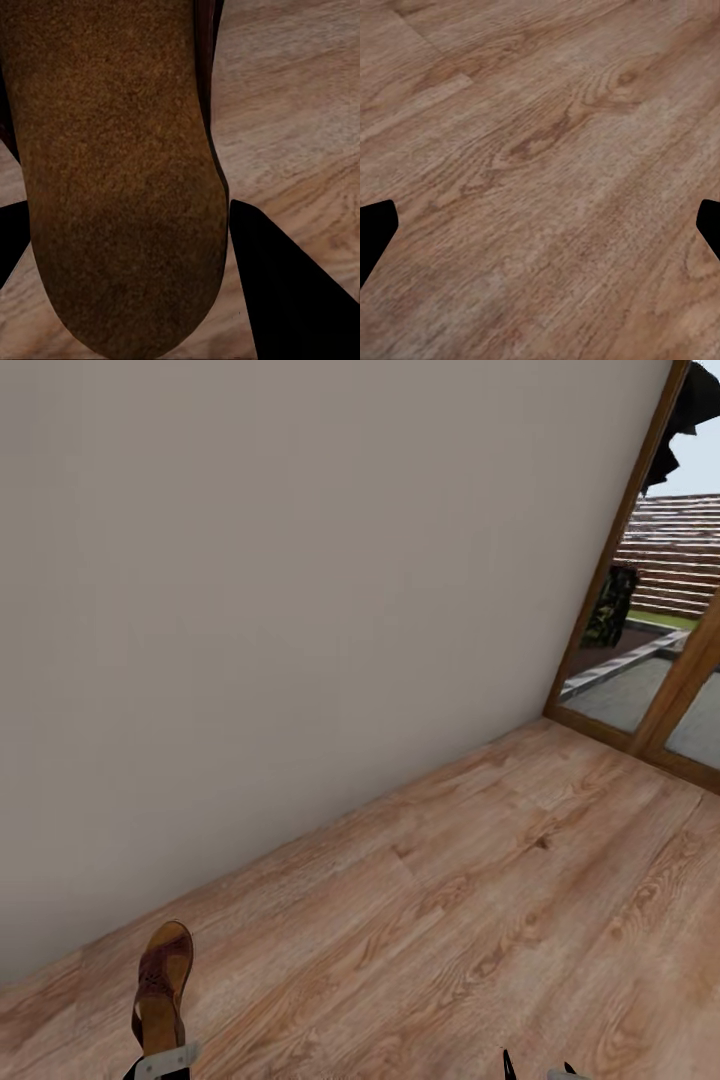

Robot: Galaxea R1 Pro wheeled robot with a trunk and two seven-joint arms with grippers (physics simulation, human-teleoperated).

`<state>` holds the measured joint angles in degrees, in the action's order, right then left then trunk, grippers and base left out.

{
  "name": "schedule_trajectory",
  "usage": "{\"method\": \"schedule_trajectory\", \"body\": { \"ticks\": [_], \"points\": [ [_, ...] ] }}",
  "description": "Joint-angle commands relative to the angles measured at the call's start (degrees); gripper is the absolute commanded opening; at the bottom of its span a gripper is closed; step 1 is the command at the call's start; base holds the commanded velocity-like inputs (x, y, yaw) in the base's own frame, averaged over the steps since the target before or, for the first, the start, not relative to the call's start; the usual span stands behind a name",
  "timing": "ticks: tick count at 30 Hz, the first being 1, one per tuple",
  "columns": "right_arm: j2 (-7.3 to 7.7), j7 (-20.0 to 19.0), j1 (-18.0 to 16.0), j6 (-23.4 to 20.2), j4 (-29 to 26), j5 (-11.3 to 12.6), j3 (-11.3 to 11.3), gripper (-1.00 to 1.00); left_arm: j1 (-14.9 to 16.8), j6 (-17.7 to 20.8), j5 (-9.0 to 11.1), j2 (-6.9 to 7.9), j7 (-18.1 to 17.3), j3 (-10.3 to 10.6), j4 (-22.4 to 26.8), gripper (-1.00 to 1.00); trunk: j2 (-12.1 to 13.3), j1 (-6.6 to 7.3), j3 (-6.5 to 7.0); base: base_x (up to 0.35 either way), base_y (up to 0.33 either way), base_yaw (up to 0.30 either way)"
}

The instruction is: Pick up the two gym shoes and the two sandals from the corridor floor and place them onto the hallstand (shoe rack) in the corridor, making sure they are on the rack and not on the floor. Arrange them so the two gym shoes are next to each other and the two sandals are next to each other.

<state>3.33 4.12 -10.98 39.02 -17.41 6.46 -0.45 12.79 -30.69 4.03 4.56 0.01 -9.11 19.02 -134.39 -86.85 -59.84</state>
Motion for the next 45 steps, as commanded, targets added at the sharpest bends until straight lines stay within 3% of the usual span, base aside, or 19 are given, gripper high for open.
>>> {"method": "schedule_trajectory", "body": {
  "ticks": [1, 20, 34, 45],
  "points": [
    [0.01, -0.1, 0.0, 0.2, 0.0, 0.4, 0.1, 1.0, 0.0, -0.2, 0.3, 0.01, 0.1, 0.1, -0.1, -1.0, 0.0, 0.01, -0.08, 0.0, 0.0, 0.258],
    [0.01, -0.1, 0.0, 0.2, 0.0, 0.4, 0.1, 1.0, 0.0, -0.2, 0.4, 0.01, 0.1, 0.1, 0.0, -1.0, 0.0, 0.01, -0.82, 0.003, 0.0, 0.258],
    [0.01, -0.2, 0.0, 0.2, 0.0, 0.4, 0.2, 1.0, 0.0, -0.2, 0.4, 0.01, 0.1, 0.1, 0.0, -1.0, 0.0, 0.01, -1.36, 0.18, -0.131, 0.258],
    [0.01, -0.1, 0.0, 0.2, -0.1, 0.4, 0.0, 1.0, 0.0, -0.2, 0.8, 0.01, 0.1, 0.0, 0.0, -1.0, 0.0, 0.01, -1.87, 0.02, -0.018, 0.253]
  ]
}}
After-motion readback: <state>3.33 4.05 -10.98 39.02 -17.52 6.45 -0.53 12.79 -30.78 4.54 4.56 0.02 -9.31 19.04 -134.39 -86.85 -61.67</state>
